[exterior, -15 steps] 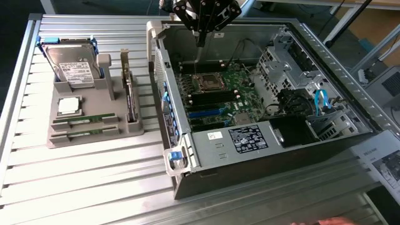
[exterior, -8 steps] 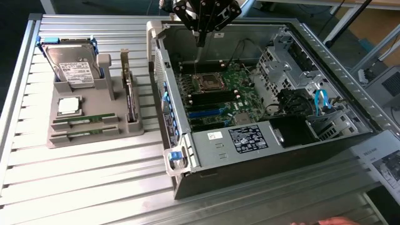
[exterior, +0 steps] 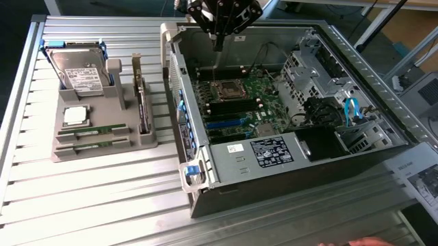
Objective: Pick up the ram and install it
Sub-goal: 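Reach for the ram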
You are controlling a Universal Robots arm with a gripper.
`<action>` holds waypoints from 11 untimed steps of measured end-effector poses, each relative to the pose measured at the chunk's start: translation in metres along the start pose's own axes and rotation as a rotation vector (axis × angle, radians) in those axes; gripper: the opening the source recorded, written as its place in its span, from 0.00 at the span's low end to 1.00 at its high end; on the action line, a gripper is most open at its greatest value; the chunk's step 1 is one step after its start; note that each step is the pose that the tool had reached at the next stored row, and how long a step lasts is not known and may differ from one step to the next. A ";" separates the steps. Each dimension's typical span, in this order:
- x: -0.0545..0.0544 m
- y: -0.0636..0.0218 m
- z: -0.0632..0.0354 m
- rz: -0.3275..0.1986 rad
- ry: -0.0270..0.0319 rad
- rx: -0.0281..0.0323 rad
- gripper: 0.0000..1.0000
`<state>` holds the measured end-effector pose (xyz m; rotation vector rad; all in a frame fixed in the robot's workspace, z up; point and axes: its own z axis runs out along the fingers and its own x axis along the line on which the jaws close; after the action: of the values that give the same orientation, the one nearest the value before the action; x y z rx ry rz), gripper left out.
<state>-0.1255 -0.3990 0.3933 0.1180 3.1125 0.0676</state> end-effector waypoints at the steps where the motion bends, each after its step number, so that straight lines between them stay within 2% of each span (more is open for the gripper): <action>1: 0.001 -0.0001 -0.0001 0.000 0.0001 0.0001 0.10; 11: 0.017 -0.0012 -0.0005 0.000 0.0000 0.0000 0.10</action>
<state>-0.1422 -0.3989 0.3933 0.1179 3.1125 0.0675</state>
